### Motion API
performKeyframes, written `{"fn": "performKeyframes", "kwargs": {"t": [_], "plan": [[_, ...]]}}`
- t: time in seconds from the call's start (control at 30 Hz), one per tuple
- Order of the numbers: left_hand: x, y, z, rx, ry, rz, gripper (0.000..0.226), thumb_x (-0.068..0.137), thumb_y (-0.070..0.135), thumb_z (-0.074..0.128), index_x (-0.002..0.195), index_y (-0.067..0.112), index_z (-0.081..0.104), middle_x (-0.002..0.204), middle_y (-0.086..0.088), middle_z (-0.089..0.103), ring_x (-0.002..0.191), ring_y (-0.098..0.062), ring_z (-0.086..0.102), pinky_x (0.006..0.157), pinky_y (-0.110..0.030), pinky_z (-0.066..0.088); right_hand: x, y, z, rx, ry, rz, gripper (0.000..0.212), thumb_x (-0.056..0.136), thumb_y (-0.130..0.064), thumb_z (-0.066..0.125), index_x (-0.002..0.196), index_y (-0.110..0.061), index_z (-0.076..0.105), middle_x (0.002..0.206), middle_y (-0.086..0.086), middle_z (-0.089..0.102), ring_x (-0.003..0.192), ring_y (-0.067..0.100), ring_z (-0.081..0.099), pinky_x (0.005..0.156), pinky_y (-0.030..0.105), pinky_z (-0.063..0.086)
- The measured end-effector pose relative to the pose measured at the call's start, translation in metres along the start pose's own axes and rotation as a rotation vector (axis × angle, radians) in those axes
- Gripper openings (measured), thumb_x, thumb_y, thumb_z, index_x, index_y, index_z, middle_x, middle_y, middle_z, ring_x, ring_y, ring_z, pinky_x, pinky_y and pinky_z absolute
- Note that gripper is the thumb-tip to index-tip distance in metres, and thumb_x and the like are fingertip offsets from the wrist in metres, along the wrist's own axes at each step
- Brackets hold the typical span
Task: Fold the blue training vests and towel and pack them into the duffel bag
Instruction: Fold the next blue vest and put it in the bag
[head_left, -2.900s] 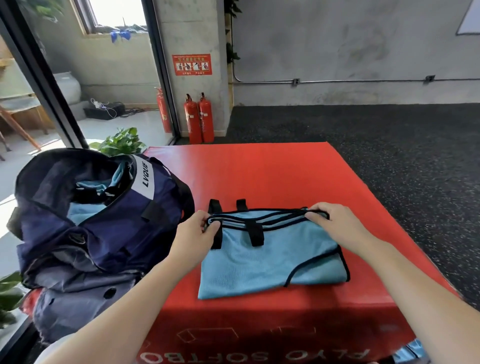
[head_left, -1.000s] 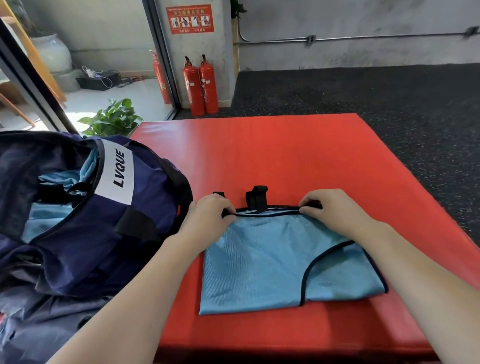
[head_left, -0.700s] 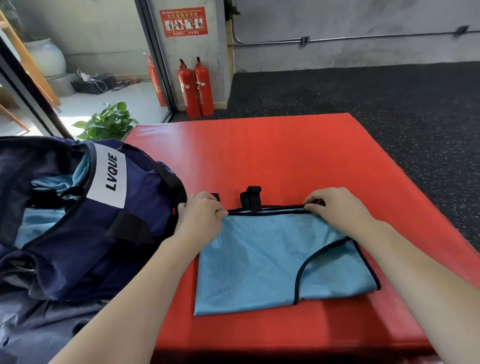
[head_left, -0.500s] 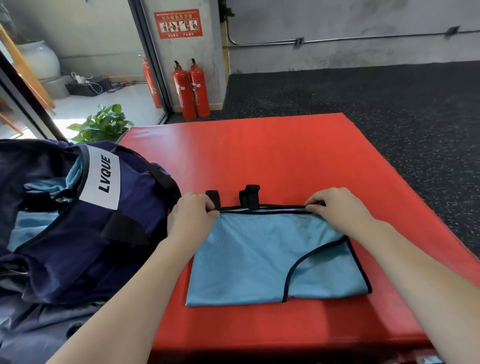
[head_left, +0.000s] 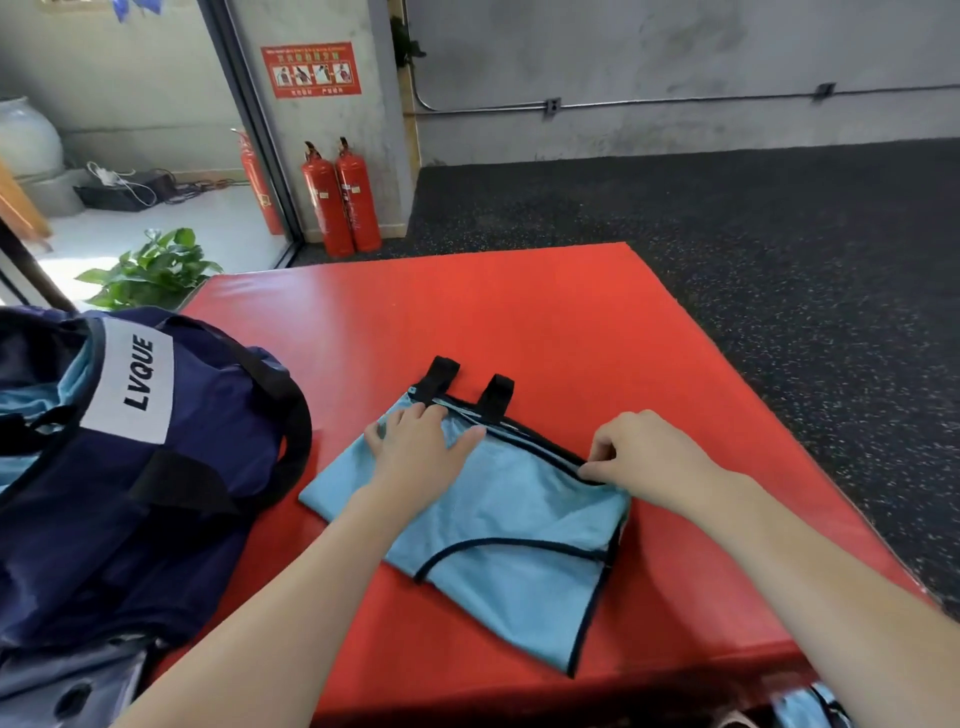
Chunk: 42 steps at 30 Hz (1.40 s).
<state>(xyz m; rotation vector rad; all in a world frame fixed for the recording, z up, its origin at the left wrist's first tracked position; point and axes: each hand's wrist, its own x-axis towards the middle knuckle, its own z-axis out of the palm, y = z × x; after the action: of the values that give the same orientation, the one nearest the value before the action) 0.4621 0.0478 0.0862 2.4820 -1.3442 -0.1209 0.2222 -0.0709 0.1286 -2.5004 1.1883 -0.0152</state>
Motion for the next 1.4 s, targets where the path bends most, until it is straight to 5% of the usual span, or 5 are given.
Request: {"fn": "performKeyframes", "kwargs": {"t": [0.4,0.57,0.83,1.03,1.4], "plan": [[0.006,0.08,0.024,0.062,-0.209,0.213,0.058,0.1,0.062,0.036,0.152,0.036,0.033,0.16,-0.01,0.024,0.149,-0.031,0.016,0.116,-0.057,0.01,-0.047,-0.006,-0.002,0.031,-0.197,-0.102,0.035,0.07,-0.046,0.08,0.066,-0.013,0.07,0.055,0.001,0.063,0.047,0.009,0.048,0.049,0.031,0.041],[-0.023,0.058,0.01,0.04,-0.171,0.252,0.052,0.103,0.053,0.038,0.153,0.039,0.032,0.163,-0.008,0.024,0.149,-0.027,0.019,0.119,-0.051,0.009,-0.064,-0.01,-0.005,-0.076,-0.085,-0.12,0.038,0.086,-0.05,0.067,0.071,-0.016,0.066,0.064,-0.004,0.06,0.06,0.012,0.052,0.053,0.032,0.039],[-0.114,-0.012,-0.019,-0.185,-0.072,0.388,0.04,0.089,0.057,0.051,0.117,0.035,0.07,0.113,0.016,0.059,0.115,-0.012,0.053,0.1,-0.038,0.044,-0.09,-0.007,0.01,0.071,0.051,-0.447,0.016,0.086,-0.048,0.065,0.086,-0.031,0.066,0.09,-0.017,0.062,0.09,0.001,0.053,0.085,0.03,0.048],[-0.156,-0.028,-0.018,-0.107,-0.153,0.474,0.046,0.088,0.065,0.049,0.114,0.035,0.07,0.112,0.018,0.061,0.108,-0.007,0.055,0.096,-0.032,0.047,-0.104,-0.001,0.036,-0.142,-0.025,-0.528,0.044,0.078,-0.055,0.056,0.113,-0.031,0.069,0.114,-0.017,0.063,0.109,0.008,0.052,0.094,0.027,0.044],[-0.161,-0.013,-0.031,-0.055,-0.106,0.381,0.053,0.09,0.068,0.053,0.118,0.026,0.069,0.11,0.009,0.065,0.106,-0.014,0.055,0.094,-0.022,0.041,-0.104,-0.023,0.048,-0.261,0.187,-0.565,0.016,0.078,-0.033,0.048,0.082,-0.025,0.061,0.078,-0.015,0.057,0.077,0.011,0.056,0.076,0.028,0.042]]}}
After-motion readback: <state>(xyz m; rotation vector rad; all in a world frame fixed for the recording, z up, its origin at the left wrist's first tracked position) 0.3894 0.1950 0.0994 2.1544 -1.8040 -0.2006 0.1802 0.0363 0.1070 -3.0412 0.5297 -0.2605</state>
